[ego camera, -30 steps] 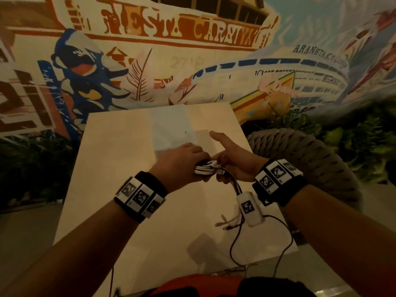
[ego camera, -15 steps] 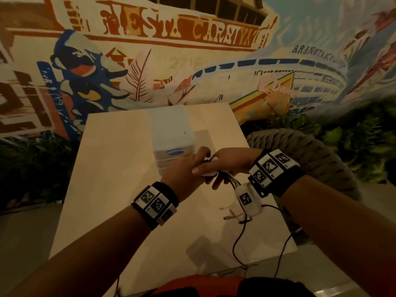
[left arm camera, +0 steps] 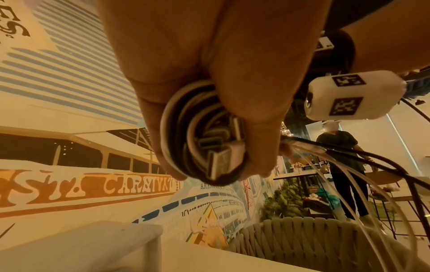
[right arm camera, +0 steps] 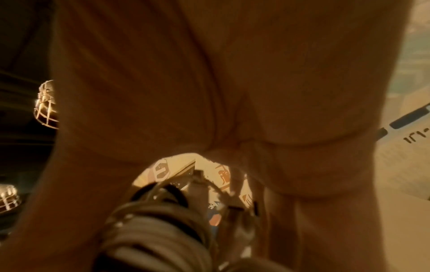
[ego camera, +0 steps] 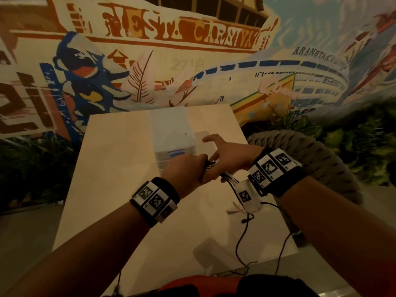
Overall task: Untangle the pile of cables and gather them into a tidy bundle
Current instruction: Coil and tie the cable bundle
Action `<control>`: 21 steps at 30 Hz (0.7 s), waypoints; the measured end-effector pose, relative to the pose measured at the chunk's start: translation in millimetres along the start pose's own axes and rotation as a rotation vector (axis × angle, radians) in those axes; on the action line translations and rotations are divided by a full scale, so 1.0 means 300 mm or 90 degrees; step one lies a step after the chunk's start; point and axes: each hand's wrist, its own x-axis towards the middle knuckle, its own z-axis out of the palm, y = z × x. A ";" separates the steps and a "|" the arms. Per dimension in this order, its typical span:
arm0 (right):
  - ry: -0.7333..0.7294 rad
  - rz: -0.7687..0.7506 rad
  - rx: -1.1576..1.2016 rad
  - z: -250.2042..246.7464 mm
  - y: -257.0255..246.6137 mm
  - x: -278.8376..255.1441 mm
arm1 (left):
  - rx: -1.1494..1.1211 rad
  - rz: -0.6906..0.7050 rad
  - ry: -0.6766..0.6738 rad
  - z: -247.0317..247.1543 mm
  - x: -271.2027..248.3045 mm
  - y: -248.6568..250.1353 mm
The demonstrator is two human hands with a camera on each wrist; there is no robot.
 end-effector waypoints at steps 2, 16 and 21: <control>0.015 -0.026 -0.048 0.010 -0.003 -0.010 | 0.040 -0.010 -0.015 -0.011 0.005 0.003; -0.031 0.052 -0.169 0.115 0.033 0.022 | -0.028 0.024 -0.043 0.022 -0.042 0.030; 0.001 0.004 -0.205 0.099 0.016 -0.005 | -0.066 0.016 0.089 0.043 -0.060 0.000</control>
